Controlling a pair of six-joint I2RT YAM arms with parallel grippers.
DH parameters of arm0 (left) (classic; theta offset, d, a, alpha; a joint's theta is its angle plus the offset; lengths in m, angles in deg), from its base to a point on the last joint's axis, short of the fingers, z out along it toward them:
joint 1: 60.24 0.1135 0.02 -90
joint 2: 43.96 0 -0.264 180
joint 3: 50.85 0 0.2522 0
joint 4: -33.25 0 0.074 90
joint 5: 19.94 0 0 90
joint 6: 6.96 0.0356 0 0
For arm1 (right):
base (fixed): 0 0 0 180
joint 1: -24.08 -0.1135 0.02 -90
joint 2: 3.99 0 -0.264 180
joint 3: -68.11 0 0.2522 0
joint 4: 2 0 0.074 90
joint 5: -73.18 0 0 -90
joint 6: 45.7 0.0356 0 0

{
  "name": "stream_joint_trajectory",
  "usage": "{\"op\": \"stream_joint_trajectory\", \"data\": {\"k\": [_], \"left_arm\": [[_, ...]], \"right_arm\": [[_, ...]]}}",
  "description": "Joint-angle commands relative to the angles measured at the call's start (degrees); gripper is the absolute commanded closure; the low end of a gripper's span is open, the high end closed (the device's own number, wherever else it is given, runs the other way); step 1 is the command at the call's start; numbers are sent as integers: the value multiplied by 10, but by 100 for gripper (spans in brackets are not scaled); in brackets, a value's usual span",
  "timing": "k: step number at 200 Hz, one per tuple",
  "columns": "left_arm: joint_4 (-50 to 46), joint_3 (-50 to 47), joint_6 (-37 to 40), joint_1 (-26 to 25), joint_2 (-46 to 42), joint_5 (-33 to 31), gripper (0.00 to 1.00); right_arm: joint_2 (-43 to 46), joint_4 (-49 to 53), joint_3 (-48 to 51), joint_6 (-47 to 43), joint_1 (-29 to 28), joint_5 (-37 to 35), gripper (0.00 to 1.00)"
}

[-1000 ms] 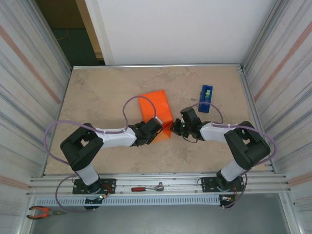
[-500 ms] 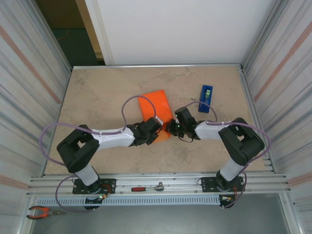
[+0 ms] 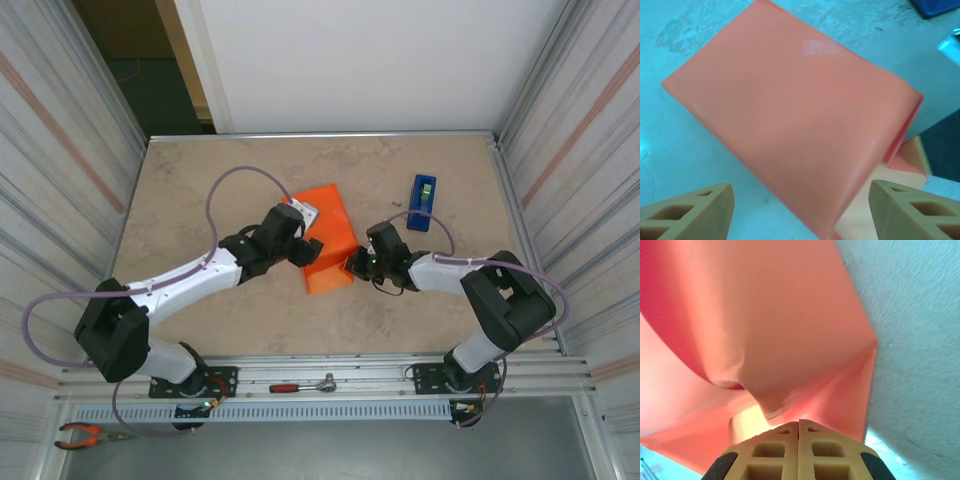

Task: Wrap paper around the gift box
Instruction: Fold the wrapping paper for the gift box.

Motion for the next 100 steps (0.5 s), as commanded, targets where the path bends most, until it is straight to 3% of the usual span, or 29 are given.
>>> {"op": "stream_joint_trajectory", "data": {"k": [1, 64, 100], "left_arm": [[-14, 5, -43, 24, 3, 20, 27], [18, -17, -114, 103, 31, 60, 23], [25, -14, -116, 127, 43, 80, 22]], "right_arm": [[13, 13, 12, -13, 7, 3, 100], [-34, -12, 14, -6, -5, -1, 100], [-44, -8, 9, -2, -33, 3, 100]]}}
